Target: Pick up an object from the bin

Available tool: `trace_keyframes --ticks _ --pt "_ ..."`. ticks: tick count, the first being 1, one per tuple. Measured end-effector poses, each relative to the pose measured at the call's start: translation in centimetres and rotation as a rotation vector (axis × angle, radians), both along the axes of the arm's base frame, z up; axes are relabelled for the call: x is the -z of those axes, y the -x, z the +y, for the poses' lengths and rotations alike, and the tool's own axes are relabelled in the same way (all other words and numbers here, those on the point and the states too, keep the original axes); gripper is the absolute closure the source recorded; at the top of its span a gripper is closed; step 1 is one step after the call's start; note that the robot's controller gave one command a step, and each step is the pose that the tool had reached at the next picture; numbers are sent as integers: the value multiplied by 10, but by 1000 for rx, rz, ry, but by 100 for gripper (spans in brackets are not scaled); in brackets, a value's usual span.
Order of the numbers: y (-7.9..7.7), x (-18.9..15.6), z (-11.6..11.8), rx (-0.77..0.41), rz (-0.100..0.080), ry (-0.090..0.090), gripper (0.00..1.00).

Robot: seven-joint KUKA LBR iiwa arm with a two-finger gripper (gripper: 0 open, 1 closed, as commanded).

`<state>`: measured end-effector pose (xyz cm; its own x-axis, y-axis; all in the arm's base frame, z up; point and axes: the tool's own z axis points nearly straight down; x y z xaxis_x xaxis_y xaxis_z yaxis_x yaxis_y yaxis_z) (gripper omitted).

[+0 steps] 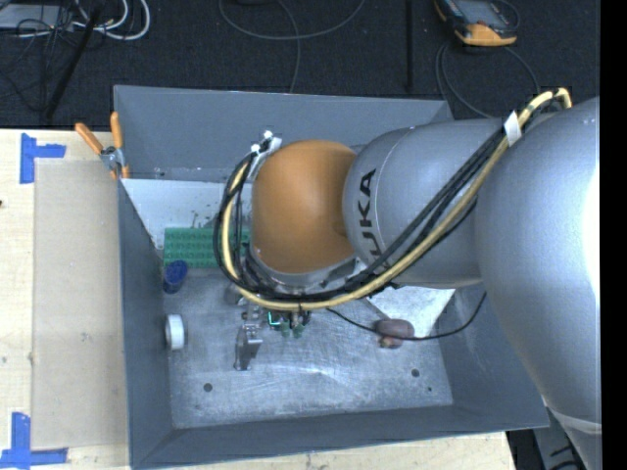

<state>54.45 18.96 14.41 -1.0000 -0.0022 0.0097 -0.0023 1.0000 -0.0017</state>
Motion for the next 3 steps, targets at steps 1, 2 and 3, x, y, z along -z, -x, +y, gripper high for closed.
trace_keyframes --ticks 1,2,3 --pt "-25 74 -51 -91 -13 -6 0" --pt "-1 71 -119 -100 -13 -2 0" --pt "-54 65 -159 -34 -14 -1 0"
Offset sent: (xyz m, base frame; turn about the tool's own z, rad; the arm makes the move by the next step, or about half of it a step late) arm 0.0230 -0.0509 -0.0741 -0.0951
